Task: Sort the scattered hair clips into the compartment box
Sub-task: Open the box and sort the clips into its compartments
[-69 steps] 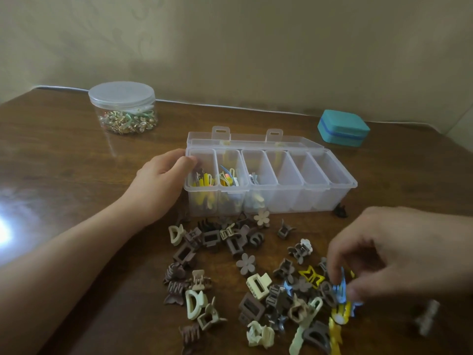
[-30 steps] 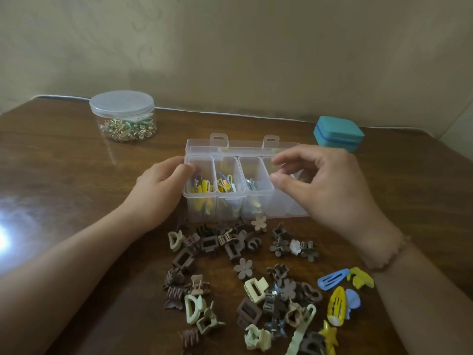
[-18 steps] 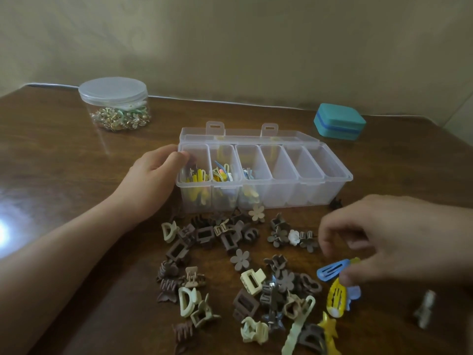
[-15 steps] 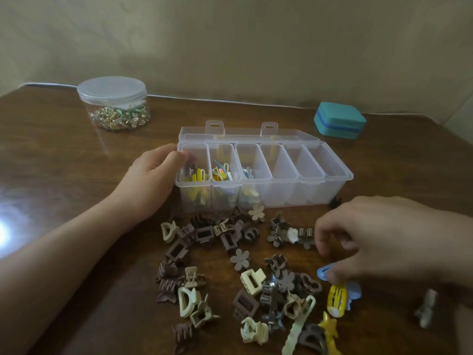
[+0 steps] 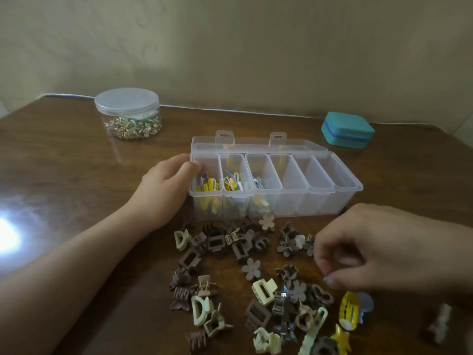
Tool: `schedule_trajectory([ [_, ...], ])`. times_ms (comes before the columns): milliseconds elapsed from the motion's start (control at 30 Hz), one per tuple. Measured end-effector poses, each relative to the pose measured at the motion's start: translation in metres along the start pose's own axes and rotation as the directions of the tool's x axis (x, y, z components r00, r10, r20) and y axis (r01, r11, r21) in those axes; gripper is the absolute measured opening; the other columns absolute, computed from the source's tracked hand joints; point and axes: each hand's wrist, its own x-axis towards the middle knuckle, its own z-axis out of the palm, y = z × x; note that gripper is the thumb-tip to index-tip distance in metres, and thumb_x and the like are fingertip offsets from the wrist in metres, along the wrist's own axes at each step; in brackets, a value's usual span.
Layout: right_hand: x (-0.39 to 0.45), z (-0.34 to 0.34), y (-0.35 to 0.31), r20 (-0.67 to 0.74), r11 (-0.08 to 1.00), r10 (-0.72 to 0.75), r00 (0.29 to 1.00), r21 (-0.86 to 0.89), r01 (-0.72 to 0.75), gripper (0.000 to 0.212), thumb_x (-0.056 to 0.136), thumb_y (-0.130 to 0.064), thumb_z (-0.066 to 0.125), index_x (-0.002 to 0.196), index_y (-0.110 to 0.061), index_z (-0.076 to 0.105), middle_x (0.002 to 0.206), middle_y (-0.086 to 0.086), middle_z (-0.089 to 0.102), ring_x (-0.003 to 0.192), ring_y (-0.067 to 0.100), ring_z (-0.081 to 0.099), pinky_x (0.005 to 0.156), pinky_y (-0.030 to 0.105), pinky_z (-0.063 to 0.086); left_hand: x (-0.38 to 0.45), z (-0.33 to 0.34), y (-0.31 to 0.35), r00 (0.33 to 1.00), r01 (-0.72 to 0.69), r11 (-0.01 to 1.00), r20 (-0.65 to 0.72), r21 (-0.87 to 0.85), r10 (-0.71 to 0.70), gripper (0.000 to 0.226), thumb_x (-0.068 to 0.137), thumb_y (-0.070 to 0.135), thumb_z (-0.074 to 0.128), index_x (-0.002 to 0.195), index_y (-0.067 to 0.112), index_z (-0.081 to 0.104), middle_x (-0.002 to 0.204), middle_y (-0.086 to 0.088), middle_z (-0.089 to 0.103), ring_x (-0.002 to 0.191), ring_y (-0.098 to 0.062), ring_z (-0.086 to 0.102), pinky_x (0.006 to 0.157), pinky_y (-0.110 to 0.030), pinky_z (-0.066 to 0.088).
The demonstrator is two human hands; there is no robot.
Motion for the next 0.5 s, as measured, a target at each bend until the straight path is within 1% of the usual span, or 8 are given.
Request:
schedule_trajectory([
  [67,0.001,-0.005,-0.002,-0.228,0.977,-0.082,0.970,0.173,0.124,0.006,0.079,-0.039,0.070,0.077,-0.036,0.066,0.079,-0.018,0.064,0.069,0.000,0.060,0.057,0.013,0.046,0.000,-0.001,-0.001,1.000,0.005,1.000,-0.005,0.011,-0.005,0.053,0.078,0.058,0.034,0.099,0.027,0.072,0.104,0.009,0.073,0.106,-0.015,0.063,0.102,-0.048,0.046],
  [100,0.004,-0.006,-0.003,-0.388,0.950,-0.098,0.916,0.239,0.203,0.007,0.077,-0.034,0.072,0.074,-0.035,0.066,0.079,-0.018,0.066,0.067,-0.001,0.060,0.054,0.009,0.045,0.000,-0.001,-0.001,1.000,0.008,1.000,-0.010,0.014,-0.008,0.055,0.076,0.060,0.033,0.099,0.027,0.072,0.104,0.009,0.073,0.106,-0.014,0.063,0.102,-0.048,0.045],
  [167,0.015,-0.005,-0.007,-0.671,0.898,-0.057,0.740,0.290,0.332,0.009,0.076,-0.024,0.073,0.074,-0.031,0.067,0.079,-0.017,0.067,0.063,-0.003,0.060,0.050,0.005,0.041,0.000,-0.001,0.000,1.000,0.010,1.000,-0.012,0.014,-0.010,0.058,0.075,0.061,0.033,0.099,0.028,0.072,0.104,0.010,0.073,0.106,-0.013,0.063,0.102,-0.048,0.045],
  [233,0.029,-0.002,-0.008,-0.820,0.911,0.005,0.573,0.240,0.335,0.008,0.078,-0.023,0.074,0.078,-0.029,0.068,0.075,-0.013,0.068,0.068,0.002,0.061,0.053,0.007,0.043,-0.001,0.000,0.001,1.000,0.008,1.000,-0.003,0.016,-0.008,0.057,0.075,0.061,0.032,0.100,0.028,0.072,0.103,0.009,0.073,0.105,-0.013,0.063,0.101,-0.047,0.046],
  [267,0.036,-0.001,-0.007,-0.849,0.928,0.028,0.527,0.219,0.303,0.009,0.078,-0.024,0.074,0.079,-0.030,0.068,0.072,-0.014,0.067,0.069,0.006,0.061,0.055,0.009,0.046,-0.001,0.000,0.001,1.000,0.010,1.000,0.000,0.016,-0.010,0.056,0.077,0.060,0.033,0.101,0.028,0.072,0.104,0.009,0.073,0.105,-0.013,0.063,0.101,-0.047,0.046],
  [333,0.045,0.001,-0.005,-0.862,0.963,0.027,0.507,0.159,0.219,0.009,0.080,-0.028,0.073,0.083,-0.035,0.068,0.069,-0.022,0.062,0.065,0.009,0.060,0.056,0.015,0.049,-0.001,0.000,0.002,1.000,0.013,1.000,0.001,0.012,-0.013,0.052,0.080,0.056,0.034,0.102,0.028,0.071,0.105,0.010,0.072,0.106,-0.012,0.063,0.101,-0.046,0.046],
  [400,0.048,0.004,-0.005,-0.836,0.990,-0.017,0.549,0.062,0.126,0.008,0.082,-0.031,0.070,0.089,-0.035,0.071,0.061,-0.025,0.056,0.055,0.009,0.057,0.052,0.019,0.048,-0.002,-0.001,0.002,1.000,0.011,1.000,0.006,0.010,-0.011,0.054,0.079,0.058,0.034,0.102,0.028,0.071,0.105,0.010,0.072,0.105,-0.011,0.063,0.101,-0.046,0.047],
  [500,0.038,0.005,-0.002,-0.829,0.985,-0.007,0.560,0.090,0.146,0.013,0.083,-0.029,0.065,0.092,-0.035,0.072,0.058,-0.011,0.059,0.049,0.016,0.052,0.042,0.020,0.044,-0.002,-0.001,0.002,1.000,0.011,1.000,0.010,0.014,-0.011,0.057,0.076,0.061,0.033,0.103,0.027,0.071,0.105,0.009,0.072,0.105,-0.012,0.063,0.100,-0.047,0.047],
])
